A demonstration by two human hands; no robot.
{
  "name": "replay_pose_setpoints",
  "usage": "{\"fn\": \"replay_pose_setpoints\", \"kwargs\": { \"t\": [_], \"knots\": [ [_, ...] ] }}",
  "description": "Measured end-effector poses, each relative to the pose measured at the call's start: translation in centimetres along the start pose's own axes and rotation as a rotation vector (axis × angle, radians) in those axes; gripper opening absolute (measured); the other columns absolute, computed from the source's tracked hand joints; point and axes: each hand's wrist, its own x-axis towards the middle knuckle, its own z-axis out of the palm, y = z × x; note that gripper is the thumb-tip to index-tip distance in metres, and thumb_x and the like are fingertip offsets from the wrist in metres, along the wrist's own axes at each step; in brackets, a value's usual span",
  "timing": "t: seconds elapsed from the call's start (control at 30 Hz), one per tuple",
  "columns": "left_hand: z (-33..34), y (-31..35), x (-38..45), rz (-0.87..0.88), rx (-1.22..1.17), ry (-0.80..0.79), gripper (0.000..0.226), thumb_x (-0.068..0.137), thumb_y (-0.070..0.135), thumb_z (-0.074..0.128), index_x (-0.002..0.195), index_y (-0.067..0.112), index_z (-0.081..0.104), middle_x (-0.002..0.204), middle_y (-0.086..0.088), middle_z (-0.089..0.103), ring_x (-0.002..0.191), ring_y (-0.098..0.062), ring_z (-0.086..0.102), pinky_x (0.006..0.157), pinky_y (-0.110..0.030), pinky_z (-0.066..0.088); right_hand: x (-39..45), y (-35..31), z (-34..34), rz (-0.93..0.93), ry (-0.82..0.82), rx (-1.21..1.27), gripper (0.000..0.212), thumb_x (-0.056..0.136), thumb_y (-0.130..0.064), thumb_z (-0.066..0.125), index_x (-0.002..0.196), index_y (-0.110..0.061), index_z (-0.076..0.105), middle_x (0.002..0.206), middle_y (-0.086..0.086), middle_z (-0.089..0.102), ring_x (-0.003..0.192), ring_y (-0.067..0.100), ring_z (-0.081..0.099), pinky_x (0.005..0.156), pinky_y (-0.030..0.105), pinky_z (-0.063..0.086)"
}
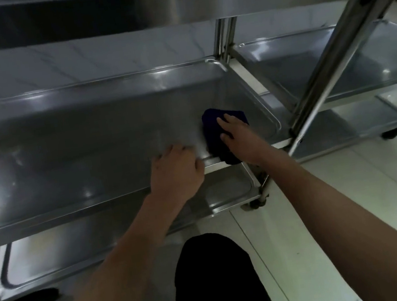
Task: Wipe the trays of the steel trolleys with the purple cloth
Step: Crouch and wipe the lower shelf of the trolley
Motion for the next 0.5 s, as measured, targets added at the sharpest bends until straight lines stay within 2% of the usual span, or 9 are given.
{"fn": "replay_pose_setpoints", "kwargs": {
  "t": [0.17,0.3,0.4,0.5],
  "knots": [
    [1.4,2.8,1.8,-0.025,0.043,0.009,0.034,0.096,0.039,0.039,0.091,0.02,0.067,0.1,0.0,0.06,0.094,-0.021,0.057,0.081,-0.039,0.045,0.4,5.4,-2.6,0.121,0.042,-0.084,0.05,0.105,-0.018,0.037,0.154,-0.008,0.03,0.162,0.016,0.021,0.149,0.031,0.019,0.118,0.046,0.024],
    [2.5,2.8,1.8,-0.037,0.035,0.018,0.037,0.1,0.044,0.038,0.094,0.023,0.068,0.097,0.004,0.058,0.088,-0.014,0.055,0.085,-0.038,0.049,1.0,6.2,-2.2,0.117,0.074,-0.12,0.052,0.105,-0.018,0.036,0.156,-0.013,0.026,0.163,0.016,0.02,0.15,0.029,0.018,0.12,0.045,0.022],
    [2.7,2.5,2.1,-0.044,0.03,0.069,0.038,0.1,0.046,0.038,0.092,0.026,0.07,0.095,0.008,0.059,0.084,-0.011,0.053,0.075,-0.032,0.042,0.9,6.7,-1.7,0.1,0.105,-0.13,0.052,0.105,-0.02,0.035,0.156,-0.016,0.026,0.163,0.015,0.02,0.151,0.029,0.016,0.121,0.046,0.021],
    [2.9,2.2,2.3,-0.046,0.031,0.091,0.037,0.098,0.046,0.04,0.087,0.027,0.071,0.093,0.01,0.059,0.08,-0.011,0.054,0.071,-0.031,0.045,0.8,7.0,-1.2,0.099,0.137,-0.124,0.052,0.105,-0.021,0.035,0.156,-0.018,0.026,0.163,0.014,0.02,0.151,0.029,0.016,0.122,0.047,0.019]
  ]
}}
